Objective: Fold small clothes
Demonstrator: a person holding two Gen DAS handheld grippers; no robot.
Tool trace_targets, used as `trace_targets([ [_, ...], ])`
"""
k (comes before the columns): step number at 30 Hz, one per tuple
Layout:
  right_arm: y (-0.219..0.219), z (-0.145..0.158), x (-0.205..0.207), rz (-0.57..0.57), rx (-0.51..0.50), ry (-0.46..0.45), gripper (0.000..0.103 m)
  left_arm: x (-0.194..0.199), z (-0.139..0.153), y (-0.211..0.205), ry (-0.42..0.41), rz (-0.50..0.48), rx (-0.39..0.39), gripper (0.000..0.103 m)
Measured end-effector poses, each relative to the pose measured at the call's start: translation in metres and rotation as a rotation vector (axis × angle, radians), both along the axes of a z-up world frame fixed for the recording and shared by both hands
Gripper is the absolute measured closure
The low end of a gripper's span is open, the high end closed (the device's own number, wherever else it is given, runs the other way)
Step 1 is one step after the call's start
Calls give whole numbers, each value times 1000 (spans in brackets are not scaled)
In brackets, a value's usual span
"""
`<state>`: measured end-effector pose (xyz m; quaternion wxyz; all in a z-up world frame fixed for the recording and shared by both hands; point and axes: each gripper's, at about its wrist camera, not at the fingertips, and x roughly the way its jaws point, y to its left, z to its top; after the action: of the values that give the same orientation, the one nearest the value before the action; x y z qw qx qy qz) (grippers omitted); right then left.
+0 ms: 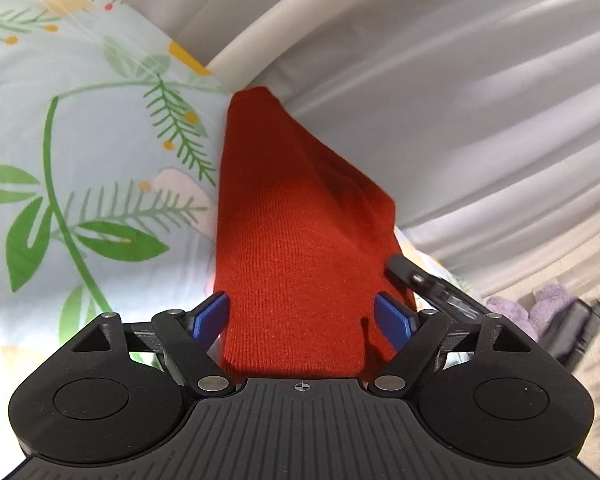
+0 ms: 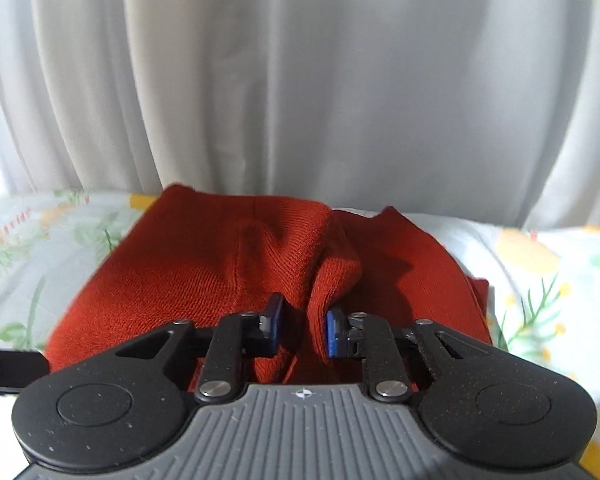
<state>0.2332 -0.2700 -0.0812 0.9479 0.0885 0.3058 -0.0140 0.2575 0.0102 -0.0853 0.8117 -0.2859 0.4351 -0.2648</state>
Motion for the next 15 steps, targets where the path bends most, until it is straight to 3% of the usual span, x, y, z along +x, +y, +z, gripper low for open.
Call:
trace_targets([
  [2,-15,6,-27,-33,103,-34,66,-5,3,2,-10,4,38,19],
  [4,-32,3,-49,-40,250,-24,43,-13,6,2,-42,-5,117,19],
  [7,-41,-15,-62,-10,475,55,41,-27,10,-2,-79,-26,208,19],
  [9,-39,-24,-65,4,560,75,37,-36,10,-7,-89,-63,224,18],
  [13,-28,-29,-52,27,527,92,41,-41,4,-27,-78,-95,315,18],
  [15,-17,-21,-47,38,424,93,73,-41,4,-35,-99,-74,361,18],
])
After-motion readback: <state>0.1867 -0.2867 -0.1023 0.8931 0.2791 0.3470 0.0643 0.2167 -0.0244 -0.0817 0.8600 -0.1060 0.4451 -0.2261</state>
